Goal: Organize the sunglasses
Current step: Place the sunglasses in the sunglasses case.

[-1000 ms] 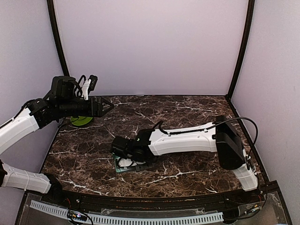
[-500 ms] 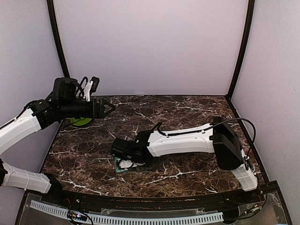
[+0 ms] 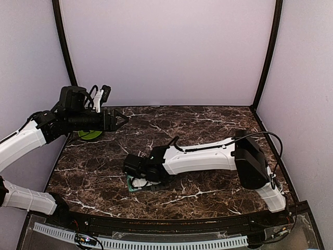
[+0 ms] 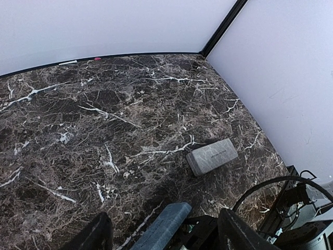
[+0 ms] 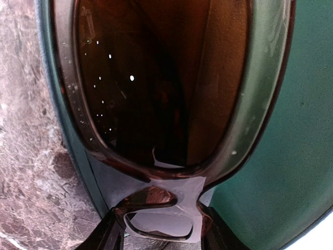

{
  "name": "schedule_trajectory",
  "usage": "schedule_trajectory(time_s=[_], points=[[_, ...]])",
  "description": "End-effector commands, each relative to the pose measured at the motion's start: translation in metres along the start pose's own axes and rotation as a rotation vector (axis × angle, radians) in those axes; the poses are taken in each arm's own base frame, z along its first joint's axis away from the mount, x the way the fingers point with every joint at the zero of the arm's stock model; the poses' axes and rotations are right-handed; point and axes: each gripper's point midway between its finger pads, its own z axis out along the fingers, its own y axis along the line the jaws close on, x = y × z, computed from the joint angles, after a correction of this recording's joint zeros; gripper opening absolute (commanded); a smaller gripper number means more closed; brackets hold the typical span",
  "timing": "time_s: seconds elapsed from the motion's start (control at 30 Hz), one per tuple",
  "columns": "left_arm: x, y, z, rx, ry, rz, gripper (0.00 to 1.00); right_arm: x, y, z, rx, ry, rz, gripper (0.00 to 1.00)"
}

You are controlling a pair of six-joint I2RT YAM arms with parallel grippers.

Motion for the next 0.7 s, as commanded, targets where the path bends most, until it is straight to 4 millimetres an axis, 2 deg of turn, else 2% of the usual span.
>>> schedule_trajectory(time_s=[0.0,0.67], points=[[0.0003,0.0012,0.0014,0.006,-0.008,0.004,0.72,-0.0063,-0.0048,0.0002,0.022,-0.005,0.010,0.38],[0.0029,0.0023,0.0027,0.007,-0.006,0.001,0.72,-0.0119,0.0013,-0.0020,0.030,-0.014,-0.007,0.48]])
